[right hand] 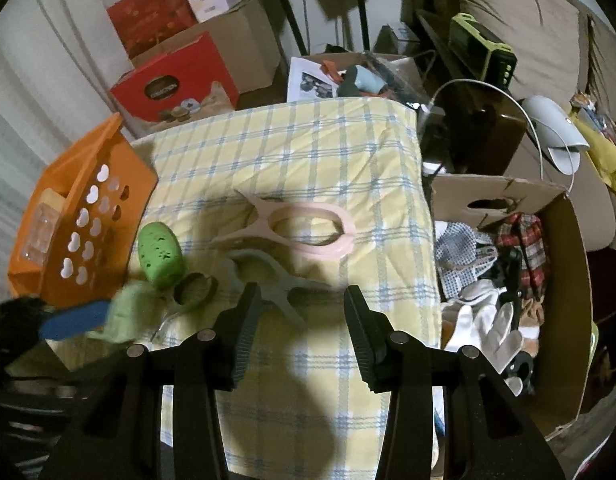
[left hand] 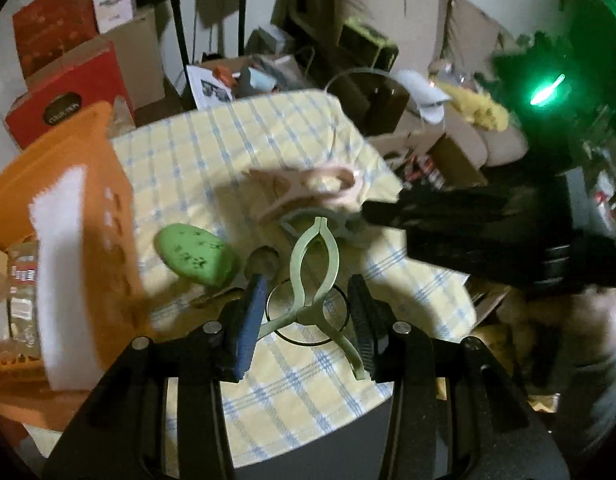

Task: Organize objects
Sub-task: 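Grasp the light green clip with the left gripper while the right gripper grasps the grey-blue clip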

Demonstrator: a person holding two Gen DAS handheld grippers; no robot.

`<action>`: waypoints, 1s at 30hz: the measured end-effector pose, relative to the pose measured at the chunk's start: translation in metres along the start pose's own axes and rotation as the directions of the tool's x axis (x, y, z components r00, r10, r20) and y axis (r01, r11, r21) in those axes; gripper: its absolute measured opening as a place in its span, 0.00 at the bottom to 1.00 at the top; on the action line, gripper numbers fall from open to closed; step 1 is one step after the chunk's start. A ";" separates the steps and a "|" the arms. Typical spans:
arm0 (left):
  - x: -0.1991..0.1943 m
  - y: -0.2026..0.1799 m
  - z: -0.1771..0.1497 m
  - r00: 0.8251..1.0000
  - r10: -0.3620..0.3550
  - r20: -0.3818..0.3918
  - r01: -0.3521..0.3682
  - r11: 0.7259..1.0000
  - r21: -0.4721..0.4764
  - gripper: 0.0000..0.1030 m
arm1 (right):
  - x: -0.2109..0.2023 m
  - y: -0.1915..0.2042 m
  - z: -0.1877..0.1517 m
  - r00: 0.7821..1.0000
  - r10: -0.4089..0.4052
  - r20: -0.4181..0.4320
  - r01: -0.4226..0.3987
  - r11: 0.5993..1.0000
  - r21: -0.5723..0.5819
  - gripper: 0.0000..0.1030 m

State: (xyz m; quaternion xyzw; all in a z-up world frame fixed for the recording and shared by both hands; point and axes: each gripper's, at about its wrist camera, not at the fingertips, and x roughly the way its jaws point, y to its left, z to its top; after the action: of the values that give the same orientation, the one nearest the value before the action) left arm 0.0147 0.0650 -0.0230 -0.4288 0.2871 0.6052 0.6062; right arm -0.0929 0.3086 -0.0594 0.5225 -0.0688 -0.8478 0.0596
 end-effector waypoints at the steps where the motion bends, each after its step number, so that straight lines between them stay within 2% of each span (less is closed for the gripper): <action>1: -0.007 0.001 0.002 1.000 -0.003 0.005 0.003 1.000 -0.005 0.38 | 0.004 0.003 0.002 1.000 -0.004 -0.008 0.003 1.000 -0.007 0.43; 5: -0.026 0.007 0.003 1.000 -0.007 0.022 0.008 1.000 -0.012 0.38 | 0.026 0.012 0.007 0.998 -0.044 -0.049 0.042 0.998 -0.037 0.43; 10: -0.031 0.013 0.001 1.000 -0.008 0.022 0.009 1.000 -0.026 0.38 | 0.049 0.014 0.010 0.993 -0.085 -0.079 0.079 0.994 -0.070 0.44; 12: -0.029 0.016 -0.001 1.000 -0.012 0.014 0.012 0.999 -0.033 0.38 | 0.055 0.016 0.009 0.991 -0.090 -0.095 0.081 0.993 -0.090 0.36; 15: -0.025 0.020 -0.002 1.000 -0.015 0.003 0.015 0.999 -0.045 0.38 | 0.061 0.020 0.006 0.989 -0.089 -0.121 0.074 0.989 -0.127 0.31; 18: -0.023 0.022 -0.004 1.000 -0.028 -0.004 0.028 0.998 -0.058 0.38 | 0.061 0.028 0.002 0.985 -0.095 -0.144 0.071 0.984 -0.164 0.16; 23: -0.022 0.025 -0.005 0.999 -0.032 -0.008 0.032 0.997 -0.068 0.38 | 0.064 0.036 0.001 0.985 -0.105 -0.134 0.079 0.978 -0.191 0.18; 25: -0.025 0.027 -0.005 0.999 -0.034 -0.004 0.034 0.997 -0.070 0.38 | 0.064 0.036 0.001 0.986 -0.111 -0.129 0.084 0.977 -0.196 0.12; 30: -0.037 0.032 -0.004 0.999 -0.041 0.020 0.042 0.996 -0.082 0.38 | 0.057 0.031 -0.003 0.992 -0.069 -0.110 0.051 0.986 -0.158 0.11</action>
State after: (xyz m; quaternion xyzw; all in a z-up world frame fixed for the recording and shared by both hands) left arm -0.0200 0.0403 0.0021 -0.4536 0.2475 0.6077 0.6031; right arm -0.1149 0.2682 -0.1052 0.5661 0.0167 -0.8204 0.0785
